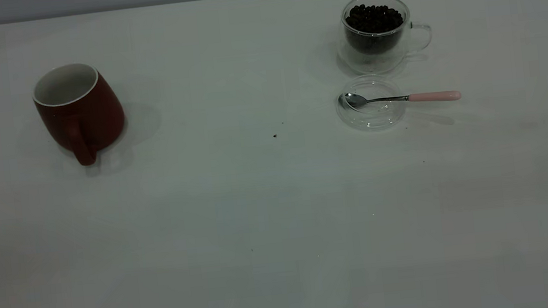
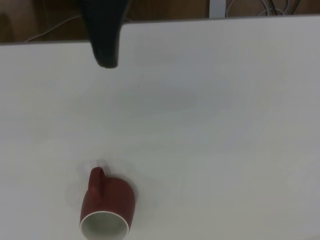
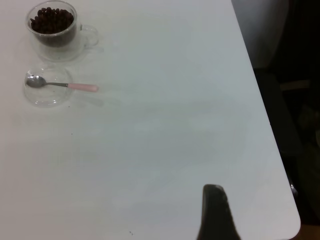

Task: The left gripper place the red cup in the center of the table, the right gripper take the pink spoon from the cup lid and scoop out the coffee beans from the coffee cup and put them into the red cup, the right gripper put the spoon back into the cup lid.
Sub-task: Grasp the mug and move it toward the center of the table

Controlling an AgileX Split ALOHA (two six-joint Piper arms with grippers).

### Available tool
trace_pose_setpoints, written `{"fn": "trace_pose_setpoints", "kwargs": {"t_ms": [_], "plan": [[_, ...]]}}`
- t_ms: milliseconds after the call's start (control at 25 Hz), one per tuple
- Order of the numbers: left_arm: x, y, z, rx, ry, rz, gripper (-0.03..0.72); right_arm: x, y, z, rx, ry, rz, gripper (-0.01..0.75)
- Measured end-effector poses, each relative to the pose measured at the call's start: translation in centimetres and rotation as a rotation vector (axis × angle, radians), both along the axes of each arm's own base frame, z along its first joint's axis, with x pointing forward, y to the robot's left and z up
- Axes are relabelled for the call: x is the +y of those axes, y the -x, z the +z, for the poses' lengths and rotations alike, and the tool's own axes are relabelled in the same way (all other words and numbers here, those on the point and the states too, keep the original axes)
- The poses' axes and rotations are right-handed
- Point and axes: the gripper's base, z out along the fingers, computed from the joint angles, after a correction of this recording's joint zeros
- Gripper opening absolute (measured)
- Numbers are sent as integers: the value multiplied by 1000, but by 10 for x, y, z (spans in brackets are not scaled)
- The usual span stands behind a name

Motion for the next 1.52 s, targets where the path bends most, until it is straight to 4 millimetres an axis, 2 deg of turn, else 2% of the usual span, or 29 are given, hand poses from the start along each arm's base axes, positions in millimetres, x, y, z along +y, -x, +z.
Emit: {"fn": "trace_pose_setpoints", "kwargs": {"t_ms": [360, 520, 600, 720, 840, 920, 1040, 1200, 1400, 1520], "plan": [[0, 0, 2, -14, 2, 0, 586, 0, 0, 0, 0, 0, 0, 537], [-4, -6, 35, -56, 38, -22, 586, 0, 0, 0, 0, 0, 0, 537], [-6, -17, 54, -34, 55, -41, 586, 0, 0, 0, 0, 0, 0, 537], [-9, -46, 78, 23, 33, -80, 586, 0, 0, 0, 0, 0, 0, 537], [-9, -80, 89, 108, -35, -141, 586, 0, 0, 0, 0, 0, 0, 537], [-10, -103, 89, 165, -86, -192, 586, 0, 0, 0, 0, 0, 0, 537], [-11, -141, 79, 241, -149, -265, 586, 0, 0, 0, 0, 0, 0, 537], [-12, -191, 54, 327, -222, -361, 586, 0, 0, 0, 0, 0, 0, 537], [-12, -250, 6, 404, -338, -520, 586, 0, 0, 0, 0, 0, 0, 537], [-12, -276, -25, 428, -409, -617, 586, 0, 0, 0, 0, 0, 0, 537]]}}
